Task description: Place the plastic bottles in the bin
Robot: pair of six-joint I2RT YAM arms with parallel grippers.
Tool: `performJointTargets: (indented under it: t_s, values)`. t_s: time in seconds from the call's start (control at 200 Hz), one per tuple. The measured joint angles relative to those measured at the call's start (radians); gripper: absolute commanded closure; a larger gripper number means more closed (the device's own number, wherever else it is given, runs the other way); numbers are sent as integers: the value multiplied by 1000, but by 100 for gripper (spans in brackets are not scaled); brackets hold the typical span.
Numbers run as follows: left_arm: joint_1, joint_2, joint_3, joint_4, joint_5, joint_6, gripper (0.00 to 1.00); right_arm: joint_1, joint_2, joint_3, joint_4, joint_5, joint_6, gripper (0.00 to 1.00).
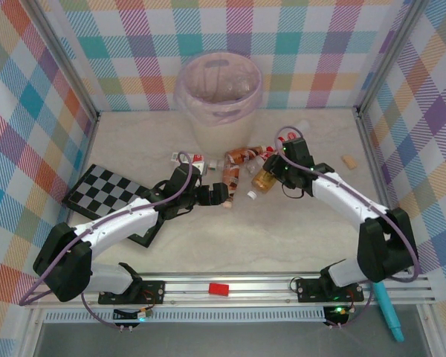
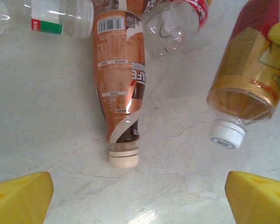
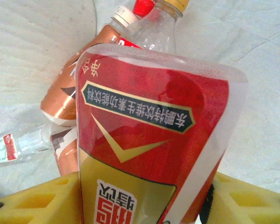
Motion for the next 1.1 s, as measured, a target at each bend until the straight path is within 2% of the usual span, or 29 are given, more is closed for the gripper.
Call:
performJointTargets:
  t_s: [0.19, 0.505, 0.675, 0.855, 1.1]
  values:
    - [4, 0, -3, 1, 6, 6, 6, 0, -104, 75, -78, 13, -82, 42]
    - [6, 0, -27, 2, 30, 6, 6, 0, -111, 402, -92, 9, -255, 43]
    - [6, 0, -32, 1, 42, 6, 6, 0, -32, 529, -13, -13, -330, 43]
    - [6, -9, -42, 0, 48, 6, 5, 0, 116, 661, 72, -48, -378, 43]
    - [6, -20, -51, 2, 48, -2, 6, -1, 370, 1011, 61, -63, -388, 42]
